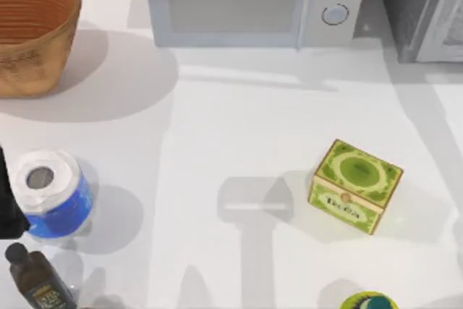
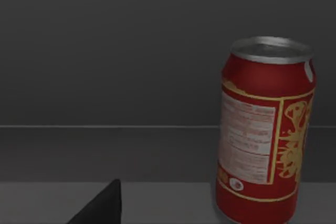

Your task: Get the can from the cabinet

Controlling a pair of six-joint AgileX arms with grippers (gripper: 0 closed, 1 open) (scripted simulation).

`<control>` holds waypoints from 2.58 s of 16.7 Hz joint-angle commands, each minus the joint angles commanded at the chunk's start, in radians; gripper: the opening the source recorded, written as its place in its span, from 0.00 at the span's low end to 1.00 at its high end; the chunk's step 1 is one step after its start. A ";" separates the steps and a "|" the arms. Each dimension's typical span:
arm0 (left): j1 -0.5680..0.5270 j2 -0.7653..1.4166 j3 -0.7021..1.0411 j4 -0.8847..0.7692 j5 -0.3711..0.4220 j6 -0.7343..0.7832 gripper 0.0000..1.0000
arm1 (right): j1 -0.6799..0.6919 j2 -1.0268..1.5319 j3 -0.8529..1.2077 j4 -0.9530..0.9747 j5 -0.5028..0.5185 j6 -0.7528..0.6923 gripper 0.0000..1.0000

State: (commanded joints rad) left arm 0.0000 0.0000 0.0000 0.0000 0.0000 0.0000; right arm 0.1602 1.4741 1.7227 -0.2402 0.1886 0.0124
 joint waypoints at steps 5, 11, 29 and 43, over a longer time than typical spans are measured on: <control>0.000 0.000 0.000 0.000 0.000 0.000 1.00 | -0.001 0.014 0.017 -0.003 -0.001 0.000 1.00; 0.000 0.000 0.000 0.000 0.000 0.000 1.00 | -0.030 0.213 0.220 -0.007 -0.027 0.000 1.00; 0.000 0.000 0.000 0.000 0.000 0.000 1.00 | -0.033 0.228 0.235 -0.007 -0.029 0.000 0.02; 0.000 0.000 0.000 0.000 0.000 0.000 1.00 | 0.012 0.110 0.205 -0.109 0.006 0.000 0.00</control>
State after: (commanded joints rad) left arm 0.0000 0.0000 0.0000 0.0000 0.0000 0.0000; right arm 0.1725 1.5841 1.9280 -0.3489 0.1949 0.0128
